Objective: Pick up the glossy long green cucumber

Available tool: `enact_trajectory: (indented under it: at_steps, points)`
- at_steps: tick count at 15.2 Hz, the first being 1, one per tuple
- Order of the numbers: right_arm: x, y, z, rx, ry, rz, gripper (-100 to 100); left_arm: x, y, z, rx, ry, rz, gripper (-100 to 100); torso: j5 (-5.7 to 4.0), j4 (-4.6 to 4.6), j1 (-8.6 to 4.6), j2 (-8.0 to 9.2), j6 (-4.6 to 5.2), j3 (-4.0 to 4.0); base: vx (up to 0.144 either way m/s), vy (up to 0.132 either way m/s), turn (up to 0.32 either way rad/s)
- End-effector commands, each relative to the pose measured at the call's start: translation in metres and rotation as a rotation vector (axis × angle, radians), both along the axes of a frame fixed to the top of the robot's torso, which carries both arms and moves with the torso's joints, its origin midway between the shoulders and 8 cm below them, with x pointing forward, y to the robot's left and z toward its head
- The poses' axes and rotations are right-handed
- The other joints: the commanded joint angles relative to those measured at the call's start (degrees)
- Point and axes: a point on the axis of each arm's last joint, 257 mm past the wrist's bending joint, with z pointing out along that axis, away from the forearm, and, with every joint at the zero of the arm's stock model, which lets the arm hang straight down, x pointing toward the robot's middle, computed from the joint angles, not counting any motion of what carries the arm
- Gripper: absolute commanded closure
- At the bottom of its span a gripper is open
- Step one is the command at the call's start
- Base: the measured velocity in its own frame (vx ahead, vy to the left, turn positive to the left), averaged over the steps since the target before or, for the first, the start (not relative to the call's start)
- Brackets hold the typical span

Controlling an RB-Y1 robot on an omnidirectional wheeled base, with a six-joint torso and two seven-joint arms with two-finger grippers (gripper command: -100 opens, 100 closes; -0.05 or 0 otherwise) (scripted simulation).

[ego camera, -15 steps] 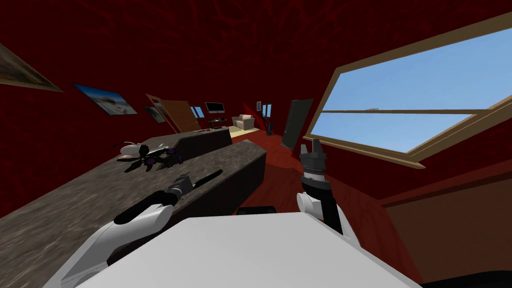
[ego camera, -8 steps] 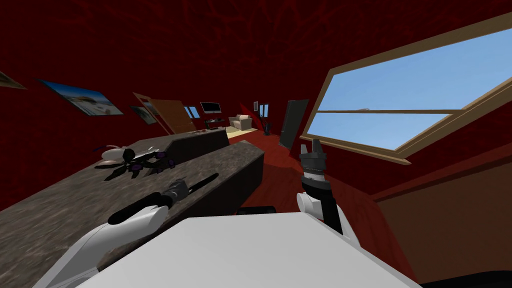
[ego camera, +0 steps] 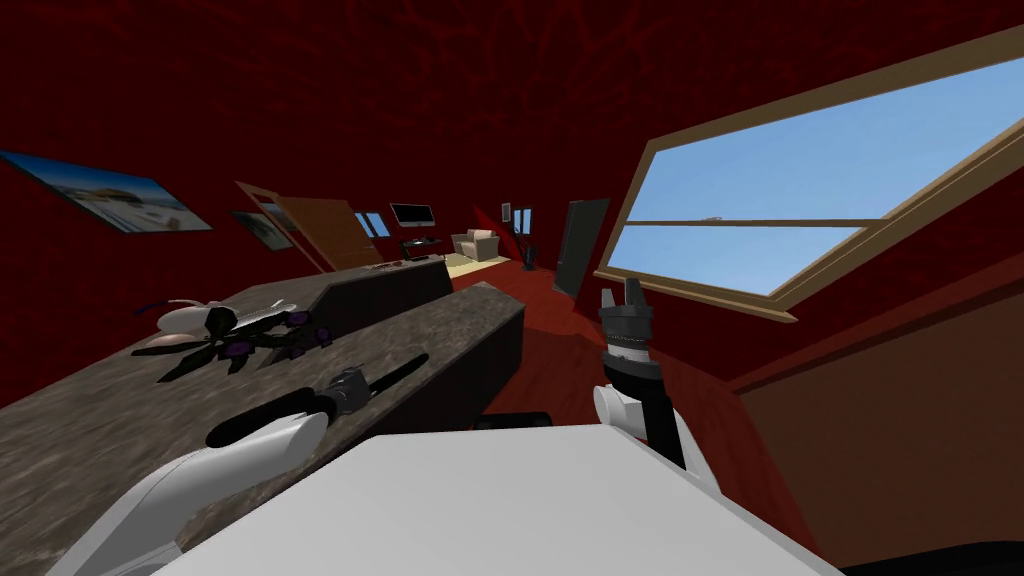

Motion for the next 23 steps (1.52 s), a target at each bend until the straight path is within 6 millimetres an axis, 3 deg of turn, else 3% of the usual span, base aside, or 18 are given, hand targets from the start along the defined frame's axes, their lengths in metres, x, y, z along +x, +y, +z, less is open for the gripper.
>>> enact_trajectory:
  at_steps: [1,13,23]
  points:
    - [0.0,0.0,0.0,0.0,0.0,0.0,0,-0.008,0.002,-0.004,-0.016,0.026,0.017,-100,0.0,0.0,0.0,0.0,0.0,0.0,0.039,-0.005,-0.045]
    - [0.0,0.0,0.0,0.0,0.0,0.0,0,-0.054,0.01,-0.024,-0.123,0.152,0.15,-100,0.0,0.0,0.01,0.03,-0.01,0.01,0.042,-0.006,-0.073]
    - [0.0,0.0,0.0,0.0,0.0,0.0,0,-0.104,0.009,-0.039,-0.238,0.277,0.292,-100,0.0,0.0,0.01,0.02,-0.01,0.01,0.044,-0.005,-0.083]
